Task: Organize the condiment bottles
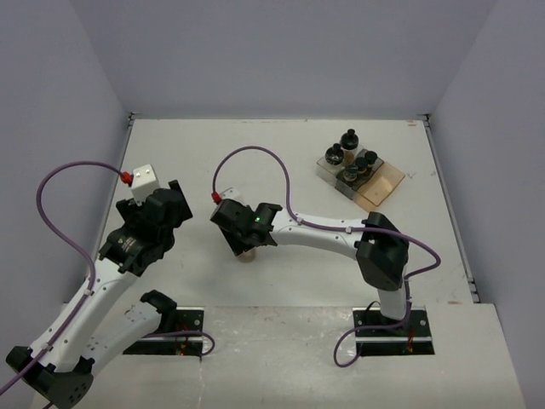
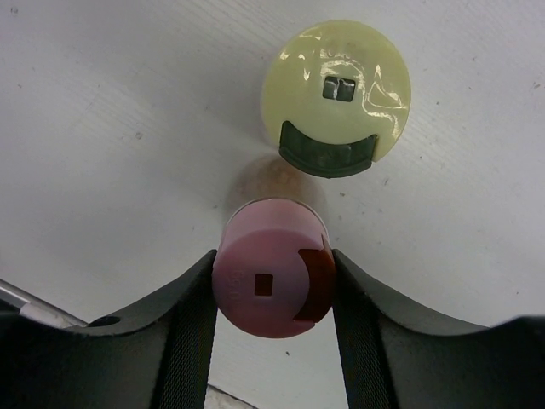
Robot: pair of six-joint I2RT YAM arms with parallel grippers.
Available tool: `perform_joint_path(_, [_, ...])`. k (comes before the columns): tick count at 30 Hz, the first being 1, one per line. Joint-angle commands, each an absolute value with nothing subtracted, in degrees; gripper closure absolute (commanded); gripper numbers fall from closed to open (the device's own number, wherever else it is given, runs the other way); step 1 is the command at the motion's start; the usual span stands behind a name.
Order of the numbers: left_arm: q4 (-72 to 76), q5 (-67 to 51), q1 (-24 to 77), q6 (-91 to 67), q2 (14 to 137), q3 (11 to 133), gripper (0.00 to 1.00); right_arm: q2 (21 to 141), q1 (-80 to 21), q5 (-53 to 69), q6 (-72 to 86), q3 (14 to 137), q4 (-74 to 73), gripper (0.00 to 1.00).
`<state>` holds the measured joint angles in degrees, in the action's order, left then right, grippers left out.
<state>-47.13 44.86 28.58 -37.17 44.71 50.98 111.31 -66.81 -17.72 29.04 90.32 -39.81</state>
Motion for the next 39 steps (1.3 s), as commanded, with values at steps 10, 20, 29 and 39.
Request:
perform_joint_path(10, [-44.3, 43.8, 28.2, -34.9, 43.9, 50.7, 0.0, 100.8, -66.7, -23.0, 30.4, 86.1, -41.7, 0.61])
perform_joint_path(20, [-43.9, 43.2, 28.2, -34.5, 43.8, 50.6, 0.0, 75.1, -41.1, -25.1, 30.4, 69.1, -43.3, 0.61])
perform_joint_path(29, [-43.2, 42.5, 28.2, -33.8, 43.2, 50.4, 0.0, 70.3, -9.9, -22.2, 26.2, 70.9, -41.8, 0.62])
perform_joint_path(39, [-41.5, 39.4, 28.3, -32.0, 43.9, 49.9, 0.0, 88.8, -0.4, -18.4, 26.9, 81.4, -34.5, 0.63])
